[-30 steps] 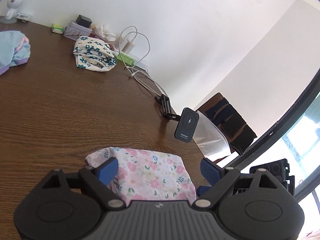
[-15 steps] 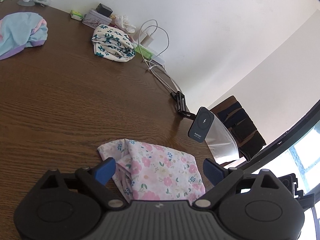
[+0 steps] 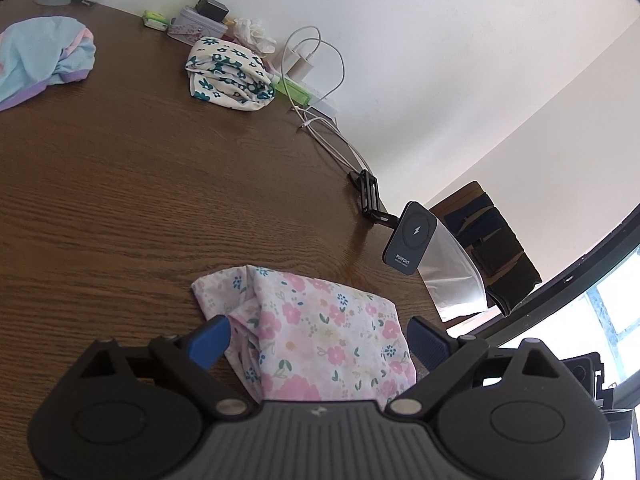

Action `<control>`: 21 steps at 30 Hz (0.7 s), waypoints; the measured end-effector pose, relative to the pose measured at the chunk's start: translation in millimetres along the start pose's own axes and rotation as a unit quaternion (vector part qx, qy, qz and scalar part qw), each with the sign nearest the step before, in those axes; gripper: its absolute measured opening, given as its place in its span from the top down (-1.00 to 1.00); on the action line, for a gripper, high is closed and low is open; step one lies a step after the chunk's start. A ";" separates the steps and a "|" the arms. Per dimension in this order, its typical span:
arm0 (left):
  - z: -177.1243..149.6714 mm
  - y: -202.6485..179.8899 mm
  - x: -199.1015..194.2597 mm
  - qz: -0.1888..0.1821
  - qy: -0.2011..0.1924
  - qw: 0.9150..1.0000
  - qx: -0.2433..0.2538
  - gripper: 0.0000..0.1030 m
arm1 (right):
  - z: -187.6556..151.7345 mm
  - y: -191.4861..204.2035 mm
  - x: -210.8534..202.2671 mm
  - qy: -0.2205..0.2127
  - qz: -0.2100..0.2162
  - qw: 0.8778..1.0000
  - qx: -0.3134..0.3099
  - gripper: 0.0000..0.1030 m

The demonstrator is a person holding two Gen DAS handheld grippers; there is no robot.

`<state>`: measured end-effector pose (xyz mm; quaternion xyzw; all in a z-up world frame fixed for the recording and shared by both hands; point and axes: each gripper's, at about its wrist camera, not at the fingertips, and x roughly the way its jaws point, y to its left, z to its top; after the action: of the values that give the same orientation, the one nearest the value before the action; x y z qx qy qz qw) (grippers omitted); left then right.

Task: Fold clothes

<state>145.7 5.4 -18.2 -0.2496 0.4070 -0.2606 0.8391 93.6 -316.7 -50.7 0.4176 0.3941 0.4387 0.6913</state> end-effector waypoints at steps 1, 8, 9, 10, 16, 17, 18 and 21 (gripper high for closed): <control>-0.9 0.5 -0.5 -0.001 -0.001 1.000 -0.001 -0.84 | 0.8 -0.2 -0.6 0.001 0.001 1.000 0.000 -1.00; -8.3 7.8 -6.4 -0.005 -0.011 1.000 -0.012 -0.84 | 11.2 -3.8 -3.2 -0.001 0.014 1.000 0.004 -1.00; -9.2 9.3 -7.5 -0.005 -0.012 1.000 -0.014 -0.84 | 13.2 -4.5 -2.8 -0.002 0.015 1.000 0.004 -1.00; -10.0 11.0 -8.5 -0.005 -0.013 1.000 -0.016 -0.84 | 14.7 -5.4 -2.2 -0.002 0.014 1.000 0.003 -1.00; -13.2 15.4 -10.4 -0.002 -0.014 1.000 -0.018 -0.84 | 24.3 -11.5 -2.7 -0.001 0.010 1.000 -0.010 -1.00; -13.5 15.1 -10.3 -0.002 -0.013 1.000 -0.016 -0.84 | 25.9 -12.5 -3.1 -0.001 0.009 1.000 -0.013 -1.00; -13.9 14.6 -10.2 -0.001 -0.013 1.000 -0.014 -0.84 | 27.6 -13.5 -3.7 -0.001 0.008 1.000 -0.016 -1.00; -14.8 14.9 -9.4 -0.001 -0.012 1.000 -0.014 -0.84 | 32.8 -16.6 -8.4 -0.004 0.011 1.000 -0.020 -1.00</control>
<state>132.2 19.4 -30.5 -0.2644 0.4001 -0.2525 0.8404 125.5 -336.6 -53.3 0.4096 0.3776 0.4526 0.6963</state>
